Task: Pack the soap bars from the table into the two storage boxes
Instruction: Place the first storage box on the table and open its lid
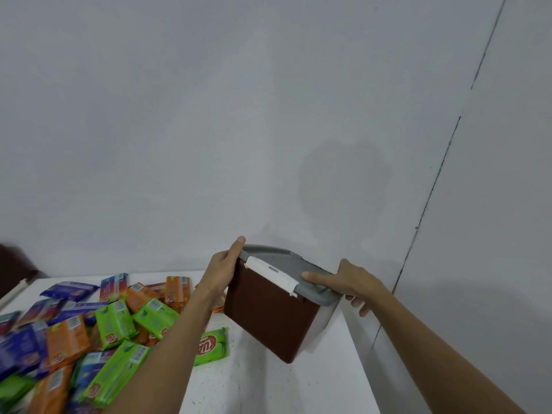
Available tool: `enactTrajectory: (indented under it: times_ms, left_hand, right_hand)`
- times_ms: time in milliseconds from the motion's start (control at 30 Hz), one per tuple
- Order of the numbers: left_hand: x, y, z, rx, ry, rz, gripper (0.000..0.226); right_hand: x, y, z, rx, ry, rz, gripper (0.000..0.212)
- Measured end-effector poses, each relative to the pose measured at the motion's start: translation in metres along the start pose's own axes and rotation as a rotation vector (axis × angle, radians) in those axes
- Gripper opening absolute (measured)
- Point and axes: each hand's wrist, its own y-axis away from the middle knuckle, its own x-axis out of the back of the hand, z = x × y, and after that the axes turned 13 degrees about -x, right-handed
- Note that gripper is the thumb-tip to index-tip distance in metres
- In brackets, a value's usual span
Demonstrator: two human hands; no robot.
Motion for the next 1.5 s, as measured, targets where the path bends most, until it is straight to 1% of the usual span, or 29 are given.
enactTrajectory:
  times_ms: [67, 133, 233, 267, 333, 400, 500, 567, 700, 767, 833, 900, 1000, 1033, 1100, 1167, 1200, 1267, 1300, 1400, 1467, 1500]
  left_hand:
    - [0.006, 0.000, -0.010, -0.013, 0.015, 0.008, 0.067]
    - [0.012, 0.001, -0.020, -0.014, 0.026, 0.022, 0.074]
    - [0.019, 0.005, -0.032, 0.006, 0.059, 0.030, 0.085]
    - [0.020, 0.006, -0.036, 0.012, 0.063, 0.036, 0.085]
    - [0.021, 0.008, -0.044, 0.035, 0.107, 0.064, 0.072]
    - [0.020, 0.008, -0.052, 0.075, 0.157, 0.106, 0.065]
    - [0.011, 0.007, -0.059, 0.083, 0.139, 0.139, 0.066]
    - [0.004, 0.005, -0.064, 0.083, 0.115, 0.161, 0.062]
    - [-0.011, 0.005, -0.075, 0.066, 0.082, 0.129, 0.052]
    - [-0.013, 0.003, -0.085, 0.068, 0.047, 0.111, 0.050]
    - [-0.014, 0.002, -0.090, 0.078, 0.019, 0.093, 0.053]
    - [-0.014, 0.001, -0.089, 0.094, -0.048, 0.071, 0.056]
    - [-0.012, 0.005, -0.087, 0.102, -0.158, -0.033, 0.043]
    - [-0.010, 0.007, -0.088, 0.111, -0.167, -0.056, 0.042]
    - [-0.006, 0.013, -0.086, 0.123, -0.221, -0.045, 0.036]
    - [-0.001, 0.018, -0.082, 0.076, -0.392, -0.012, 0.022]
    - [0.002, 0.019, -0.077, 0.055, -0.490, -0.005, 0.018]
    - [0.008, 0.018, -0.076, 0.018, -0.616, -0.013, 0.025]
    - [0.009, 0.018, -0.076, 0.006, -0.665, -0.030, 0.031]
    - [0.012, 0.016, -0.079, -0.042, -0.864, -0.074, 0.042]
    - [0.015, 0.017, -0.081, -0.069, -0.891, -0.061, 0.048]
    - [0.017, 0.018, -0.084, -0.066, -0.859, -0.065, 0.050]
  right_hand:
    - [-0.005, -0.005, -0.004, 0.044, 0.153, 0.080, 0.116]
    - [-0.011, -0.015, -0.007, 0.081, 0.180, 0.102, 0.124]
    - [-0.022, -0.030, -0.009, 0.140, 0.128, -0.007, 0.138]
    - [-0.027, -0.035, -0.009, 0.167, 0.091, -0.052, 0.141]
    - [-0.035, -0.042, -0.008, 0.213, 0.017, -0.102, 0.143]
    - [-0.041, -0.050, -0.007, 0.210, 0.009, -0.073, 0.146]
    - [-0.041, -0.056, -0.006, 0.135, 0.074, 0.039, 0.141]
    - [-0.036, -0.058, -0.003, 0.106, 0.122, 0.114, 0.134]
    - [-0.030, -0.068, 0.005, 0.099, 0.290, 0.296, 0.130]
    - [-0.027, -0.073, 0.009, 0.069, 0.278, 0.296, 0.130]
    - [-0.026, -0.074, 0.014, 0.034, 0.231, 0.282, 0.129]
    - [-0.025, -0.075, 0.018, 0.003, 0.246, 0.296, 0.128]
    - [-0.025, -0.074, 0.024, -0.038, 0.314, 0.300, 0.128]
    - [-0.025, -0.073, 0.026, -0.034, 0.328, 0.311, 0.125]
    - [-0.027, -0.071, 0.031, -0.007, 0.338, 0.336, 0.116]
    - [-0.031, -0.070, 0.038, 0.003, 0.302, 0.327, 0.111]
    - [-0.033, -0.071, 0.042, -0.003, 0.273, 0.316, 0.110]
    - [-0.037, -0.074, 0.051, -0.010, 0.191, 0.286, 0.110]
    - [-0.040, -0.076, 0.055, 0.001, 0.142, 0.272, 0.106]
    - [-0.045, -0.082, 0.066, 0.066, 0.019, 0.291, 0.074]
    - [-0.046, -0.086, 0.070, 0.092, -0.032, 0.326, 0.058]
    - [-0.045, -0.086, 0.072, 0.103, -0.068, 0.321, 0.054]
